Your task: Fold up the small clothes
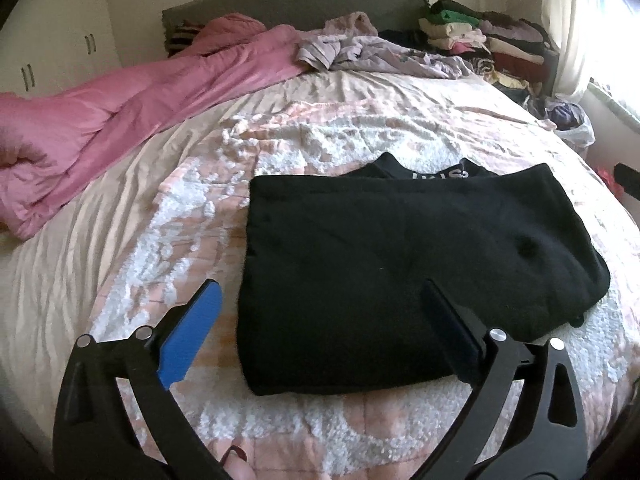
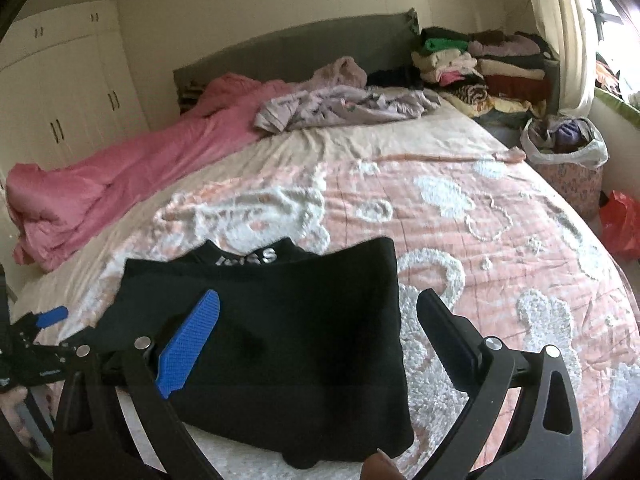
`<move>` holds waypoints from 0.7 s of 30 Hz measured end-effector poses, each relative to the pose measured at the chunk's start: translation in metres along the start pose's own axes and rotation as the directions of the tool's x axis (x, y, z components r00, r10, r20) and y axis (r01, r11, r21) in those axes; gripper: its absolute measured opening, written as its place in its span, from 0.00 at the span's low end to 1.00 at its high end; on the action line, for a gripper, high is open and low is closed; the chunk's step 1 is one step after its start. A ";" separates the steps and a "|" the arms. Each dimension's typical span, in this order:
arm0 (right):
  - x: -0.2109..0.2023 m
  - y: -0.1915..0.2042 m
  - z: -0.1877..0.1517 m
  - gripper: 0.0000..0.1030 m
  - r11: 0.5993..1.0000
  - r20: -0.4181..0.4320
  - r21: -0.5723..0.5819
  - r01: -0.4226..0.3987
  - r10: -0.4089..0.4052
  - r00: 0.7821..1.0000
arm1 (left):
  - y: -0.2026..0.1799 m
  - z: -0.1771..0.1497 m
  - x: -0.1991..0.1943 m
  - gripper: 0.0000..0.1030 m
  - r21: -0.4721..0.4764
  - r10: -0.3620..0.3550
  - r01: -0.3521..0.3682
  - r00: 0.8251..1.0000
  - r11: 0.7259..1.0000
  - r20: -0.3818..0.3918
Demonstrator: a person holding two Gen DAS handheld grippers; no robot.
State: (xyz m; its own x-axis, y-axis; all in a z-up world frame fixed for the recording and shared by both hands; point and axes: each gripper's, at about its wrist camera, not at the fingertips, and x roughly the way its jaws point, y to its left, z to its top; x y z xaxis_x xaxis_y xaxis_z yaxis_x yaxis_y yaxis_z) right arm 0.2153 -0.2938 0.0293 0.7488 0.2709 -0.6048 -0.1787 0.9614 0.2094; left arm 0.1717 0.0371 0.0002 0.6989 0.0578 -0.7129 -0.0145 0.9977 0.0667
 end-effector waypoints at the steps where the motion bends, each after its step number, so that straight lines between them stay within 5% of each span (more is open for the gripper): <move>1: -0.003 0.001 0.000 0.96 1.000 0.005 0.002 -0.005 0.005 1.000 | 0.002 0.000 -0.001 0.91 -0.003 0.001 -0.001 1.000 1.000 0.002; 21: -0.041 0.051 0.001 0.96 0.996 0.035 -0.070 -0.048 0.050 0.998 | 0.049 -0.008 -0.022 0.91 -0.063 0.037 -0.036 0.999 0.997 0.025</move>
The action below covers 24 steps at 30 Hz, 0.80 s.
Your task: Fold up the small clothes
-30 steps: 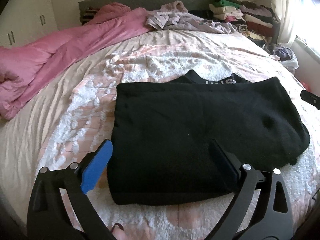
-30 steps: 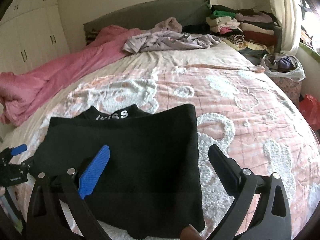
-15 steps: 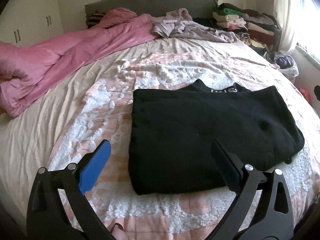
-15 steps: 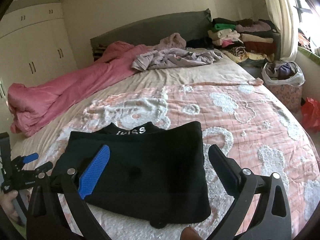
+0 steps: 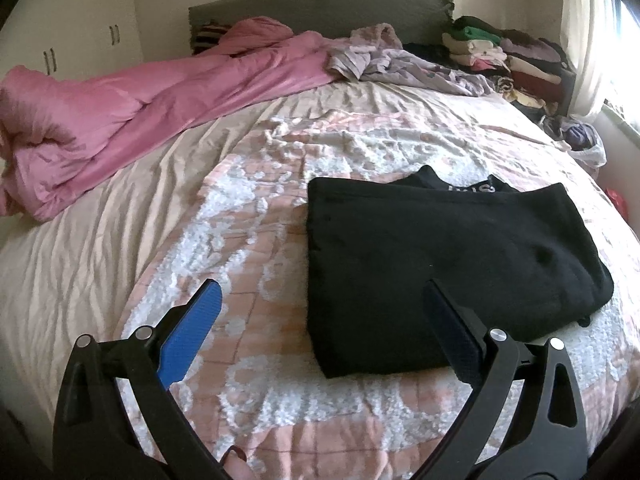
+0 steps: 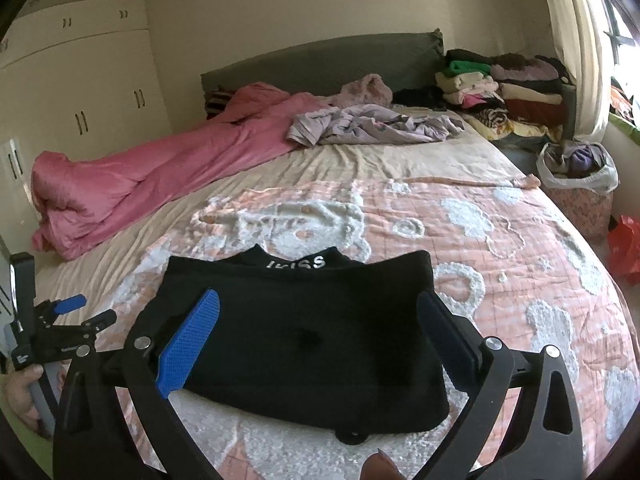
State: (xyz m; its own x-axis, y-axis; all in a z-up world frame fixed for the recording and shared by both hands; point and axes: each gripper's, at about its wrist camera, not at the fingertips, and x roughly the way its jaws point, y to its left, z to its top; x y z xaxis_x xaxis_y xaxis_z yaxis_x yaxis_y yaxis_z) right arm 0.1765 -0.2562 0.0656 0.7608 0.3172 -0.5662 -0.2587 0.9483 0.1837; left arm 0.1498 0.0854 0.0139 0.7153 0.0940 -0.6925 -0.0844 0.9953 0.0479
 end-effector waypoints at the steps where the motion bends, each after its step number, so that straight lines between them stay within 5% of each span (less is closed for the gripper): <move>1: -0.002 0.003 0.002 0.96 1.000 0.004 -0.002 -0.002 0.002 1.000 | 0.002 0.000 -0.001 0.91 -0.002 0.001 -0.001 1.000 1.000 0.002; 24: 0.015 0.091 0.000 0.96 0.983 -0.049 -0.151 -0.101 0.095 0.994 | 0.054 -0.002 0.000 0.91 -0.078 0.059 -0.057 0.998 0.995 0.031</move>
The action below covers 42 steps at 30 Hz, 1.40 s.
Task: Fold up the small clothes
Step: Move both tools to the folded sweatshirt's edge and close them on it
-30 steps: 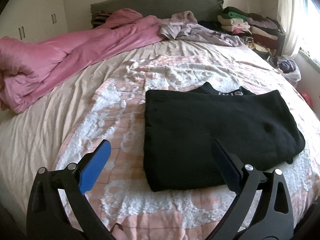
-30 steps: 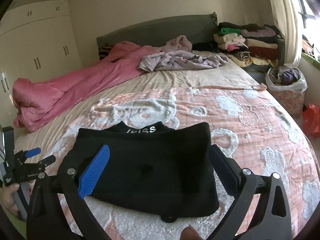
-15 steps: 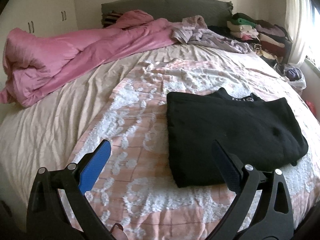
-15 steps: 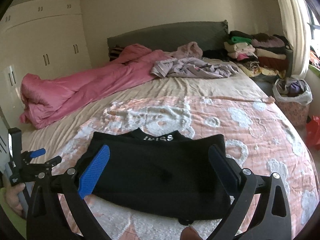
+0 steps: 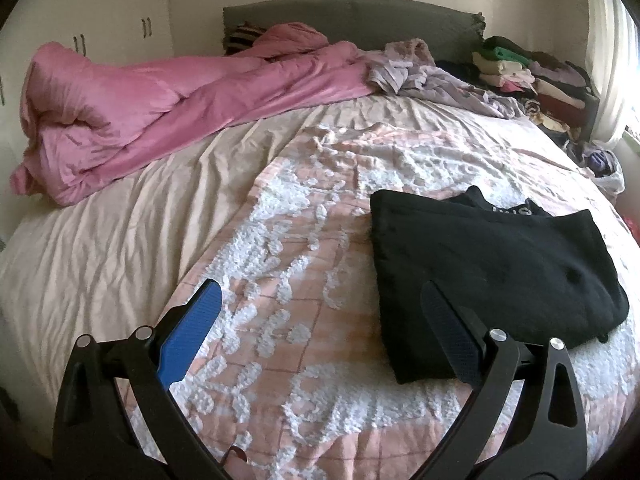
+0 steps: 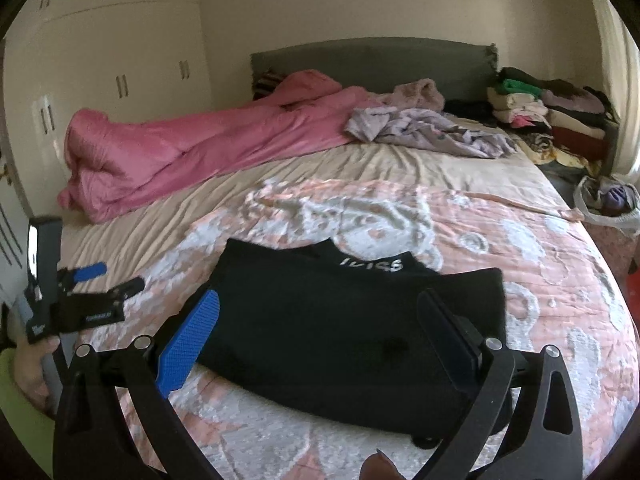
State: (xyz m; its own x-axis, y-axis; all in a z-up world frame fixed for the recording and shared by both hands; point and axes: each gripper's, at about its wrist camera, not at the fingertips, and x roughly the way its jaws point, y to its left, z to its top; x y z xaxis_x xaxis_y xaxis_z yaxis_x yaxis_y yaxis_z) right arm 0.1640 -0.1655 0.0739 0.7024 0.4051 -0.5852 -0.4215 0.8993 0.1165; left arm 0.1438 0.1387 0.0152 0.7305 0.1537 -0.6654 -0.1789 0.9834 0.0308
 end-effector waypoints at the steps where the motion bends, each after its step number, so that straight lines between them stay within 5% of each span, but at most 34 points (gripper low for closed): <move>1: 0.003 0.005 -0.002 0.96 1.000 -0.007 -0.011 -0.004 0.004 1.000 | 0.001 0.000 0.002 0.91 -0.003 -0.002 0.002 1.000 1.000 -0.002; 19: 0.083 0.070 -0.055 0.96 0.983 -0.183 -0.181 -0.020 -0.014 0.983 | 0.012 -0.004 0.047 0.91 -0.043 -0.005 0.003 0.998 0.999 -0.062; 30: 0.121 0.105 -0.090 0.96 0.938 -0.251 -0.347 -0.017 -0.075 0.965 | 0.005 0.005 0.073 0.91 -0.062 -0.032 0.027 0.995 0.998 -0.092; 42: 0.158 0.122 -0.104 0.96 0.874 -0.197 -0.481 0.071 -0.186 0.963 | -0.009 0.019 0.089 0.91 -0.040 -0.036 0.032 0.994 0.999 -0.102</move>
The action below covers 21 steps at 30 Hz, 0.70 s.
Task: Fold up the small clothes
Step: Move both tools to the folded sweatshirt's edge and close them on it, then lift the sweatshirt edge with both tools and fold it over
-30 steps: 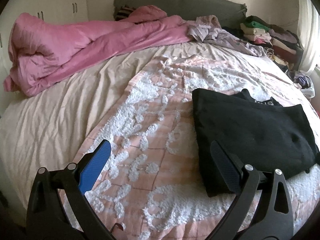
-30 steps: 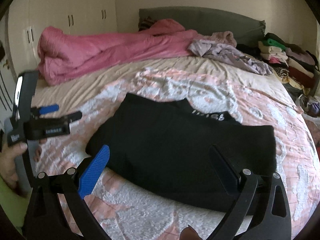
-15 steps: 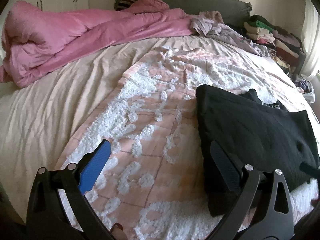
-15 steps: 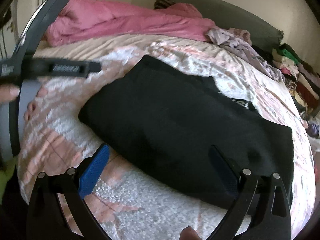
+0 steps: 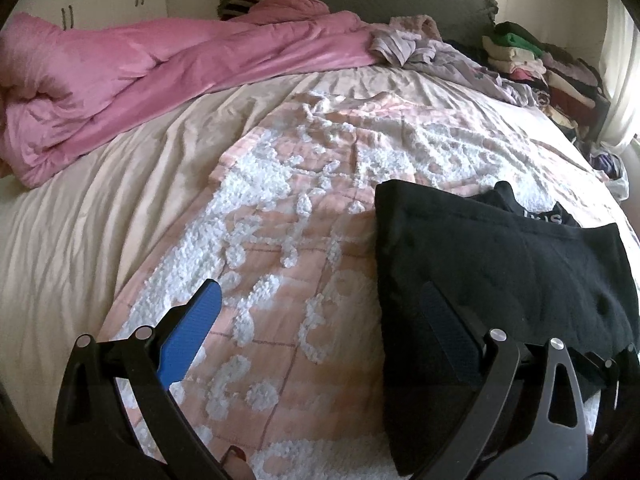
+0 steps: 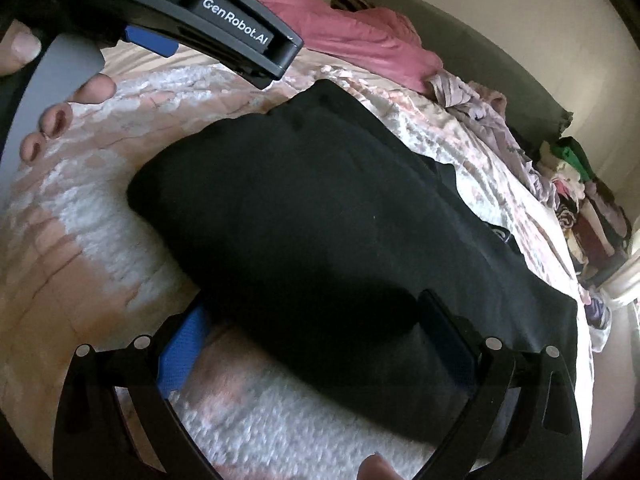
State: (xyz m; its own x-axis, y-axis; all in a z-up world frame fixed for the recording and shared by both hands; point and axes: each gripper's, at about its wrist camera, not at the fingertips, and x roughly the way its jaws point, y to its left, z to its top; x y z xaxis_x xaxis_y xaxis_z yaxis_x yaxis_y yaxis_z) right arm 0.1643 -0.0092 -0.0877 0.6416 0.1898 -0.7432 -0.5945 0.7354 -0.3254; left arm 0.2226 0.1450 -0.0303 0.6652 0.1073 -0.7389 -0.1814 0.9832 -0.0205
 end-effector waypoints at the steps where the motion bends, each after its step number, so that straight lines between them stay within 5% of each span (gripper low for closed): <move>1: 0.003 -0.001 0.002 0.96 1.000 0.002 0.000 0.007 -0.007 1.000 | 0.000 0.001 0.001 0.91 0.001 0.000 0.000 1.000 1.000 -0.002; 11: 0.010 -0.002 0.012 0.94 0.991 0.071 -0.050 0.124 -0.120 0.990 | -0.009 0.014 0.022 0.91 -0.047 -0.111 0.107 0.991 0.993 -0.073; 15: 0.001 -0.007 0.010 0.70 0.997 0.098 -0.015 0.078 -0.077 0.992 | -0.016 0.019 0.035 0.91 -0.074 -0.186 0.177 0.973 0.981 -0.138; 18: -0.005 -0.009 0.010 0.42 1.000 0.116 0.007 0.025 -0.025 0.993 | -0.022 0.021 0.042 0.91 -0.092 -0.233 0.220 0.957 0.971 -0.170; 21: -0.013 -0.014 0.009 0.33 0.999 0.135 0.039 -0.017 0.012 0.991 | -0.024 0.022 0.048 0.91 -0.100 -0.242 0.226 0.950 0.969 -0.200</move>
State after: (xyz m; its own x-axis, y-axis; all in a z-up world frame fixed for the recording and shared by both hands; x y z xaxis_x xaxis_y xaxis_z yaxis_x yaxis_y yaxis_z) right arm 0.1689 -0.0167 -0.0685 0.6943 0.2845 -0.6610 -0.5860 0.7567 -0.2898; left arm 0.2750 0.1301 -0.0509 0.5310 -0.1655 -0.8310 -0.0976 0.9623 -0.2540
